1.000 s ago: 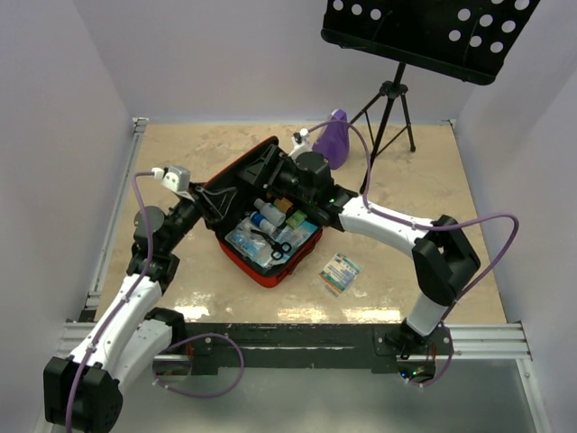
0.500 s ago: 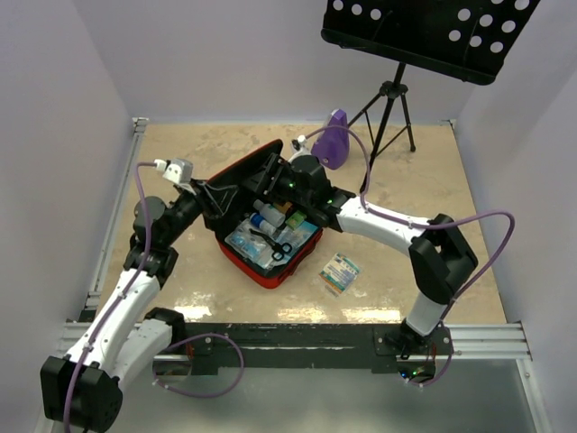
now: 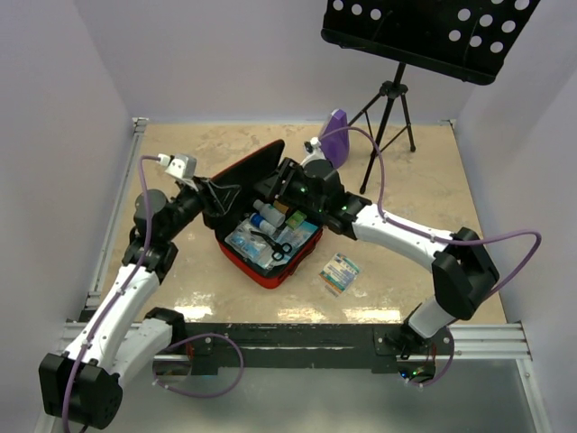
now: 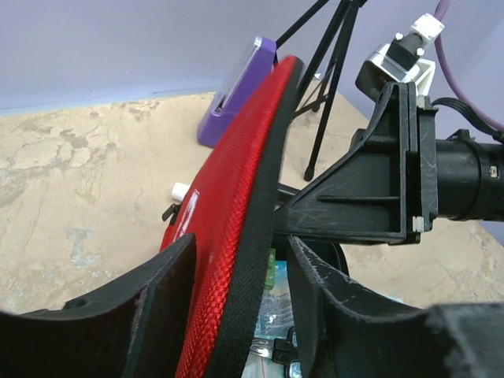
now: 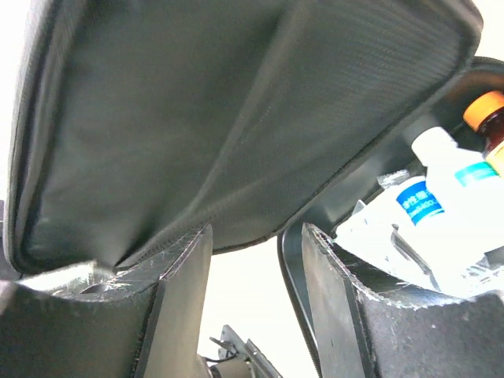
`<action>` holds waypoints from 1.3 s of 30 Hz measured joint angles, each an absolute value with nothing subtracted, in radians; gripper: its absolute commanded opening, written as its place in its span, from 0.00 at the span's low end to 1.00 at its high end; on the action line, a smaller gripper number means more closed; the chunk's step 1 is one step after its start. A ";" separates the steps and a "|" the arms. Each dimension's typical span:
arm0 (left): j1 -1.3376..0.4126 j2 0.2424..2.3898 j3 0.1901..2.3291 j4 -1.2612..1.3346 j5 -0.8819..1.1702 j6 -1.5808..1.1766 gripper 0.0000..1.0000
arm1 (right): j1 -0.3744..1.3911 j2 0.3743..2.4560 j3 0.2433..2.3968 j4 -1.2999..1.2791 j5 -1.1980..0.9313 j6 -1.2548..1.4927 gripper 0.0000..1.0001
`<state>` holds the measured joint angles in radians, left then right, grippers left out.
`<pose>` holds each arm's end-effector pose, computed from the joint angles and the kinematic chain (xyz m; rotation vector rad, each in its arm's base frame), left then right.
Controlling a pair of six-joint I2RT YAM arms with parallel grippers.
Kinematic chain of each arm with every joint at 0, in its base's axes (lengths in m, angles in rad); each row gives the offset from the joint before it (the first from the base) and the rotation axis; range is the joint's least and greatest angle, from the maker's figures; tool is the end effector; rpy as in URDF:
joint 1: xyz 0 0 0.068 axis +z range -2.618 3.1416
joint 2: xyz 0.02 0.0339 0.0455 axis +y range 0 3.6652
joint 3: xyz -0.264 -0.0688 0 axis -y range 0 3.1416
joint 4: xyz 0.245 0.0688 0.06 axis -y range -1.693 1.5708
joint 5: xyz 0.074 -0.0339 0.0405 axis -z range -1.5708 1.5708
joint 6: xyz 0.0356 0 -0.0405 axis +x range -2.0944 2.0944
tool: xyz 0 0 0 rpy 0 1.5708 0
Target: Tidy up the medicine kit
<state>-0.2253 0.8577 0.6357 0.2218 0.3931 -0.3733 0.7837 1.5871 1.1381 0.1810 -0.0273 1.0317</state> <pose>0.1981 -0.0594 0.3177 0.1986 1.6127 -0.7730 0.2662 0.2666 0.2962 0.2318 2.0323 1.2461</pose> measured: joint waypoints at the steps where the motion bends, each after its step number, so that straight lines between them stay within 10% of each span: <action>1: -0.225 0.854 0.633 0.221 0.397 -0.376 0.62 | 0.783 1.581 1.137 0.174 -0.020 1.028 0.54; 12: -0.225 0.842 0.612 0.167 0.448 -0.384 0.73 | 0.759 1.578 1.137 0.179 -0.019 1.029 0.76; 25: -0.225 0.857 0.743 0.081 0.465 -0.408 0.80 | 0.757 1.659 1.226 0.202 -0.047 1.031 0.67; 39: -0.231 1.000 0.904 -0.019 0.509 -0.330 0.47 | 0.734 1.695 1.230 0.179 -0.070 1.023 0.51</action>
<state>-0.2314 1.0004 0.9039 -0.0189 0.5095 -0.3298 0.7338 1.6951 1.2304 0.1787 -0.0704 1.0229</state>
